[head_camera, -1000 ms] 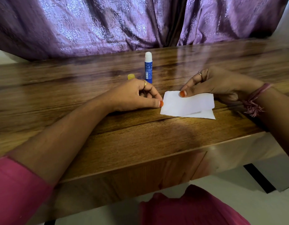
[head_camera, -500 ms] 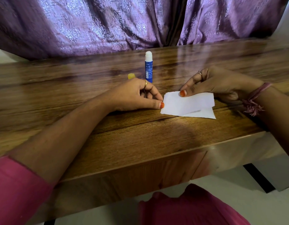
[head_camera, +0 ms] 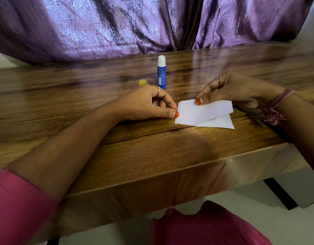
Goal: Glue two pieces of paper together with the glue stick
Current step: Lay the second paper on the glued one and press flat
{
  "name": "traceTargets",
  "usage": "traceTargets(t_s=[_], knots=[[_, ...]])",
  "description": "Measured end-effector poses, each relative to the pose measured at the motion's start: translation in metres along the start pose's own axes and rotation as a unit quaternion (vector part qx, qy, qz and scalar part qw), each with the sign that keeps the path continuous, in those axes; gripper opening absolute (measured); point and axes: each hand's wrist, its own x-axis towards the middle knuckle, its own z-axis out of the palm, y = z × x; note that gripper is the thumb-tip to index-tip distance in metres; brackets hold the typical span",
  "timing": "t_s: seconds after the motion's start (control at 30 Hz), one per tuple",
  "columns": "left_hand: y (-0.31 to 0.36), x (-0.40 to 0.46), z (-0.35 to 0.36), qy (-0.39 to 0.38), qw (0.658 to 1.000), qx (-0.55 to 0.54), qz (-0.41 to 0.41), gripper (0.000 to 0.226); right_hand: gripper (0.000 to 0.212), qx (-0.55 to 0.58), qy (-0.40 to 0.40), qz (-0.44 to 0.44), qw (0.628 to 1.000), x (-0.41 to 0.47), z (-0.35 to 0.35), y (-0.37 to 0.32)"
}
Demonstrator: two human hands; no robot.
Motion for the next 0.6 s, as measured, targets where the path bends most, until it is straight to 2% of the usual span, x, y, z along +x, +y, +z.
traceTargets(t_s=[0.13,0.3,0.6], knots=[[0.0001,-0.0004,0.0002,0.000,1.000,-0.003,0.002,0.028,0.025,-0.002,0.001,0.004,1.000,0.0003,0.0000,0.0003],[0.0020,-0.0008,0.0005,-0.002,1.000,0.003,0.001,0.041,0.025,-0.001,0.001,0.005,1.000,0.0001,-0.0001,0.0003],[0.0016,0.0000,0.0006,-0.004,1.000,0.000,-0.005,0.043,0.023,-0.002,-0.006,0.005,1.000,0.0012,-0.0007,0.0001]])
